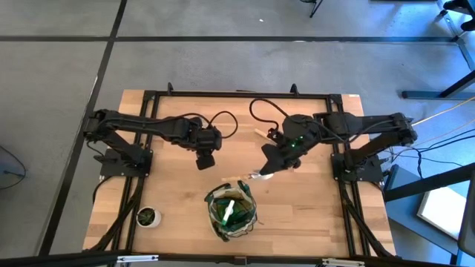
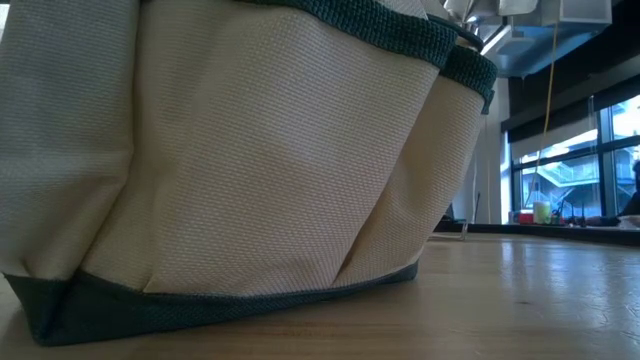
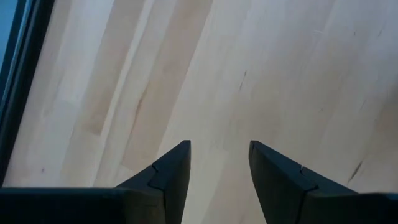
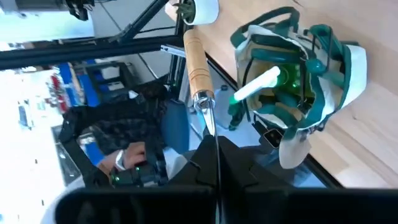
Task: Pick & Place Garden tools in Gardening bag
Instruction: Put the brown trowel into the gardening bag
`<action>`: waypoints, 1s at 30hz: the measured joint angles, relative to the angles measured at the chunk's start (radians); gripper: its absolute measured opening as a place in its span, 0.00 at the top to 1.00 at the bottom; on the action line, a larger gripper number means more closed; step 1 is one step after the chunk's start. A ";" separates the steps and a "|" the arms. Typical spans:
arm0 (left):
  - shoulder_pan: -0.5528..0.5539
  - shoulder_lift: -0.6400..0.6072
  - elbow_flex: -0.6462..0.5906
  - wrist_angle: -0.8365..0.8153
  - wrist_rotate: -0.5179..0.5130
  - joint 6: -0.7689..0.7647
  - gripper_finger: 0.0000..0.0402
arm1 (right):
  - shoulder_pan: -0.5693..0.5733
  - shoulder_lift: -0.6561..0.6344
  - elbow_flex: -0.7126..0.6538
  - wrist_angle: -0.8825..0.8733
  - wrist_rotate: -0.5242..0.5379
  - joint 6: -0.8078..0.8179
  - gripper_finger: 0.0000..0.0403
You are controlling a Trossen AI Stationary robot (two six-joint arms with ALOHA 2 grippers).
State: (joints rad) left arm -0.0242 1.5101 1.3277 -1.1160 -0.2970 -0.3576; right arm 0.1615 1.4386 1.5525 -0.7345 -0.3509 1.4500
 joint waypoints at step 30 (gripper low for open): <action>-0.119 0.001 -0.275 0.068 0.266 -0.082 0.61 | 0.049 0.534 0.702 -0.473 -0.105 -0.258 1.00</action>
State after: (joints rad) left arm -0.1435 1.5108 1.0532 -1.0484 -0.0314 -0.4396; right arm 0.2110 1.9730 2.2547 -1.2079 -0.4558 1.1916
